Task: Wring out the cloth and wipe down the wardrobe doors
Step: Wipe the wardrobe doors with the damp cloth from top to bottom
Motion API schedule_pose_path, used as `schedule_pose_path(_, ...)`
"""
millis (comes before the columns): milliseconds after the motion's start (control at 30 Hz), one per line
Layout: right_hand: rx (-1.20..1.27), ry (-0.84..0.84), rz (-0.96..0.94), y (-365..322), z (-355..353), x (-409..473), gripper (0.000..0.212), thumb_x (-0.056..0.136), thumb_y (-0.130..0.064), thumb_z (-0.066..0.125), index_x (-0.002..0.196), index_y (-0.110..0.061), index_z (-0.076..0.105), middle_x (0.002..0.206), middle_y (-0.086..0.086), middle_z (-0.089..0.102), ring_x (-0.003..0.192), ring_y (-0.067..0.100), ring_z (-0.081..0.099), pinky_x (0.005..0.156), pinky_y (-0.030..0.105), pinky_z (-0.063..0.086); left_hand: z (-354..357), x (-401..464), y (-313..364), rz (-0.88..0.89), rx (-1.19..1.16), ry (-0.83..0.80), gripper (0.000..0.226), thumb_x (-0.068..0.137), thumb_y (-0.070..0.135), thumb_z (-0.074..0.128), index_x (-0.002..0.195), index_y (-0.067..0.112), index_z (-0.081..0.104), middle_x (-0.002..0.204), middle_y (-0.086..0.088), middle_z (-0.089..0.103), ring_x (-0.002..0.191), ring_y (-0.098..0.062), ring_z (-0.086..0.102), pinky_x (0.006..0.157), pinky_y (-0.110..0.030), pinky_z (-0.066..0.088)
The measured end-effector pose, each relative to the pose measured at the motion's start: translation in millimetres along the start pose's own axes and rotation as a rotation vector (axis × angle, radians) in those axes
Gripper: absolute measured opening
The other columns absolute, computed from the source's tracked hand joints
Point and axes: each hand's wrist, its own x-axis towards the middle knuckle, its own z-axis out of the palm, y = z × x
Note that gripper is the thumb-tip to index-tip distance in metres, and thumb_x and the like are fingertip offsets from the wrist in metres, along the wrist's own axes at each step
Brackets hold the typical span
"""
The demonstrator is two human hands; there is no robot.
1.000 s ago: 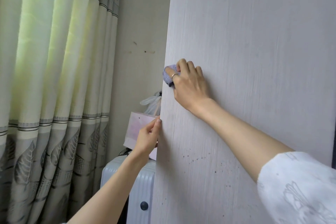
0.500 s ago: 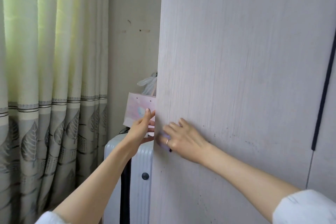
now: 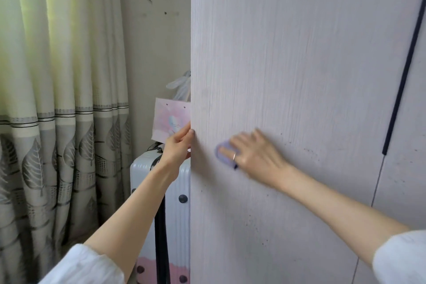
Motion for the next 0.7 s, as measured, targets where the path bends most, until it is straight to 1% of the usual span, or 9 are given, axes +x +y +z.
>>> schedule_pose_path(67,0.001,0.078,0.195,32.9,-11.5,19.4,0.038,0.063,-0.008,0.067,0.100,-0.015,0.071,0.080,0.010,0.058,0.076,0.026,0.048,0.063,0.034,0.021,5.7,1.2,-3.5,0.003,-0.038,0.064,0.030,0.100,0.023,0.043,0.118,0.044,0.055,0.099,0.016,0.065,0.088,-0.010,0.056,0.083,-0.027,0.045)
schedule_pose_path(133,0.046,0.088,0.413,50.8,-22.2,29.3,0.049,0.058,0.000,0.072,0.104,-0.016,0.071,0.080,0.012,0.055,0.075,0.028,0.048,0.063,0.033,0.021,9.7,1.4,-5.5,0.006,-0.063,0.109,0.030,0.100,0.022,0.043,0.117,0.044,0.054,0.103,0.016,0.065,0.096,-0.013,0.054,0.086,-0.029,0.043)
schedule_pose_path(200,0.085,0.100,0.475,44.6,-24.5,22.9,0.050,0.059,0.007,0.070,0.104,-0.015,0.071,0.079,0.012,0.054,0.070,0.030,0.052,0.062,0.032,0.025,11.9,1.3,-7.5,0.001,-0.082,0.145,0.031,0.100,0.020,0.044,0.125,0.035,0.055,0.115,0.011,0.064,0.109,-0.014,0.055,0.098,-0.030,0.042)
schedule_pose_path(300,0.117,0.029,0.203,7.3,-11.8,-23.4,0.037,0.073,0.000,0.047,0.097,-0.013,0.071,0.078,0.011,0.056,0.066,0.027,0.054,0.061,0.032,0.026,15.3,-0.6,-9.4,0.001,-0.093,0.182,0.032,0.099,0.018,0.045,0.129,0.026,0.056,0.127,0.005,0.060,0.123,-0.016,0.052,0.109,-0.036,0.037)
schedule_pose_path(367,0.078,-0.086,-0.021,-10.3,-7.7,-56.5,0.042,0.083,-0.001,0.030,0.088,-0.017,0.068,0.076,0.006,0.057,0.064,0.024,0.053,0.061,0.033,0.024,15.8,-1.0,-11.7,0.004,-0.096,0.189,0.033,0.100,0.018,0.045,0.129,0.026,0.056,0.129,0.006,0.059,0.125,-0.015,0.050,0.110,-0.037,0.035)
schedule_pose_path(467,0.008,-0.116,-0.093,6.1,-15.1,-68.9,0.048,0.092,-0.002,0.023,0.084,-0.020,0.066,0.078,0.002,0.058,0.065,0.021,0.053,0.062,0.033,0.026,16.2,-1.4,-15.4,-0.004,-0.124,0.210,0.031,0.099,0.018,0.046,0.125,0.029,0.058,0.131,0.004,0.058,0.128,-0.018,0.047,0.111,-0.038,0.035)
schedule_pose_path(567,-0.020,0.044,0.125,49.5,-32.9,-42.7,0.028,0.084,-0.009,0.045,0.094,-0.015,0.070,0.083,0.009,0.062,0.070,0.026,0.058,0.063,0.034,0.025,16.3,-0.5,-19.4,-0.003,-0.128,0.220,0.029,0.099,0.020,0.046,0.116,0.039,0.060,0.132,0.006,0.056,0.130,-0.017,0.045,0.111,-0.039,0.034)
schedule_pose_path(633,-0.089,0.104,0.333,78.5,-45.8,-29.1,0.034,0.071,-0.009,0.051,0.100,-0.011,0.070,0.083,0.013,0.060,0.071,0.030,0.057,0.063,0.036,0.024,17.9,-0.7,-20.4,-0.007,-0.131,0.222,0.031,0.100,0.019,0.045,0.125,0.031,0.057,0.131,0.007,0.057,0.128,-0.016,0.047,0.111,-0.039,0.034)
schedule_pose_path(700,-0.121,0.121,0.433,85.2,-48.8,-30.0,0.038,0.066,-0.006,0.055,0.102,-0.007,0.069,0.082,0.014,0.059,0.070,0.031,0.055,0.062,0.036,0.024,18.5,-1.3,-20.2,-0.019,-0.129,0.232,0.033,0.100,0.019,0.044,0.131,0.025,0.054,0.131,0.005,0.057,0.128,-0.019,0.047,0.112,-0.038,0.033)
